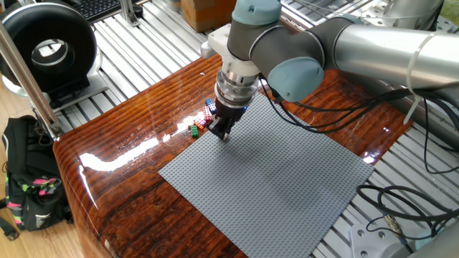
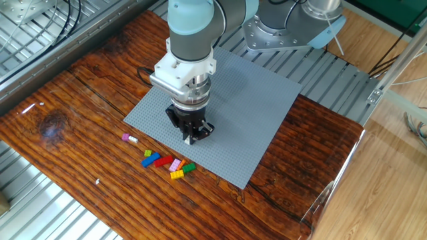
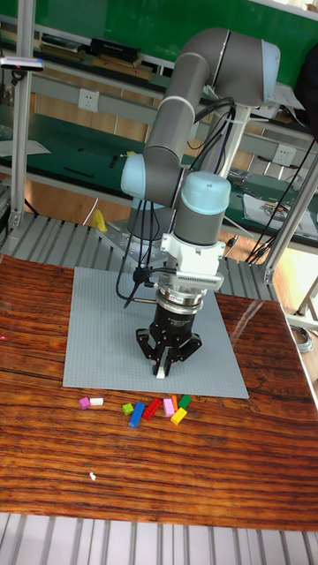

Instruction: Build with small Lego blocks

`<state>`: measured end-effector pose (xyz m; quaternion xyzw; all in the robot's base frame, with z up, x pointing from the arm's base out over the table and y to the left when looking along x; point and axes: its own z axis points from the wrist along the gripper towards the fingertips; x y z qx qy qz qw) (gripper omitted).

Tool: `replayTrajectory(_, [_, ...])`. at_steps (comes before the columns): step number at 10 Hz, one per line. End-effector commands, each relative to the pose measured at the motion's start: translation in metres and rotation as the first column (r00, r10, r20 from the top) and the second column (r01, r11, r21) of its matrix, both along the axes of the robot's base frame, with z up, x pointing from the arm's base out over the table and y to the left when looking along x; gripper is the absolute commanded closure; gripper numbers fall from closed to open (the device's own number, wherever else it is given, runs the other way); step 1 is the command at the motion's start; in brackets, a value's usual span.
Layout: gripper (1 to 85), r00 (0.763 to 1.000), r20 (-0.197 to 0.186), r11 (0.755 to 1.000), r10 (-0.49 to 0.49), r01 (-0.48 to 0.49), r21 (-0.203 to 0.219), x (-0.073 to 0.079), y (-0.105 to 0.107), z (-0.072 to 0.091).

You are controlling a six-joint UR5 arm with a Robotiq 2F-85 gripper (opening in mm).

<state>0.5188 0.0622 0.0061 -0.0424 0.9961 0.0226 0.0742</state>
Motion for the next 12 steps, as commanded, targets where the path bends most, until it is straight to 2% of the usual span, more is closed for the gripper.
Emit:
replayTrajectory(1, [84.0, 1.0, 0.004, 1.0, -0.01, 0.01, 0.006, 0.002, -0.0003, 0.001])
replayTrajectory(12, [84.0, 1.0, -0.005, 1.0, -0.01, 0.01, 0.015, -0.0004, 0.0014, 0.0001])
